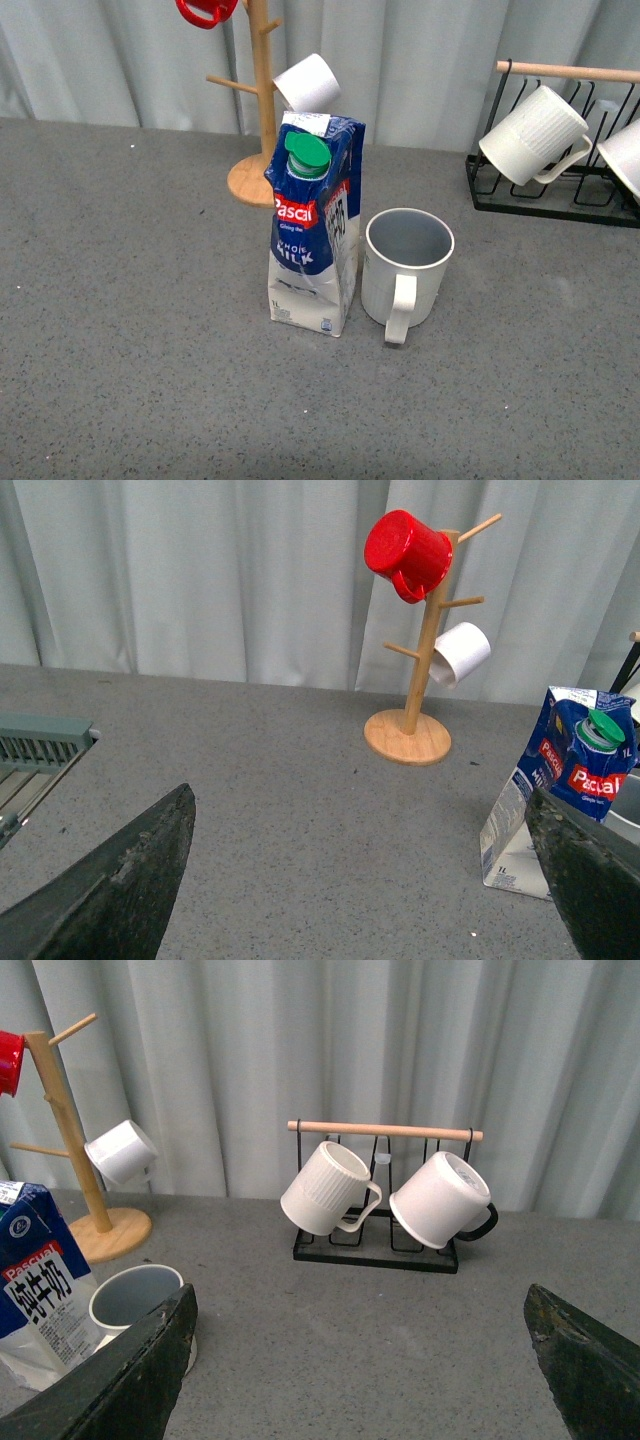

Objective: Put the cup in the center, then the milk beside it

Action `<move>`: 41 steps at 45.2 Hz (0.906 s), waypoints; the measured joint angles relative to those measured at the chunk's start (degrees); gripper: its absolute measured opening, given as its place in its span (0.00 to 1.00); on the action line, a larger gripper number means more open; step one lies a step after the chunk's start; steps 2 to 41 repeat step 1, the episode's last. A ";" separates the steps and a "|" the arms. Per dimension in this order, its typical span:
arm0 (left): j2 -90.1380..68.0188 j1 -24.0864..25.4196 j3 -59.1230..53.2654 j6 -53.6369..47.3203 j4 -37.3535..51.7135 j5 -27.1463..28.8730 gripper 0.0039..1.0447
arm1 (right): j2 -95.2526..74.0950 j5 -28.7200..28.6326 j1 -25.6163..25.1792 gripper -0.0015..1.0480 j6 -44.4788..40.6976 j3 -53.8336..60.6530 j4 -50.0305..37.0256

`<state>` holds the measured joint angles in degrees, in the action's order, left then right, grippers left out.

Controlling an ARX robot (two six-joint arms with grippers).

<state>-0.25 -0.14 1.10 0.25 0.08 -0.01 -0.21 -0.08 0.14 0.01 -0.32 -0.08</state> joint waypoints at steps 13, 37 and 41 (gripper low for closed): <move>0.00 0.00 0.00 0.02 0.00 0.00 0.94 | 0.00 -0.02 -0.02 0.91 -0.02 0.00 0.00; 0.00 0.00 0.00 0.02 0.00 0.00 0.94 | 0.00 -0.02 -0.02 0.91 -0.02 0.00 0.00; 0.00 0.00 0.00 0.02 0.00 0.00 0.94 | 0.00 -0.02 -0.02 0.91 -0.02 0.00 0.00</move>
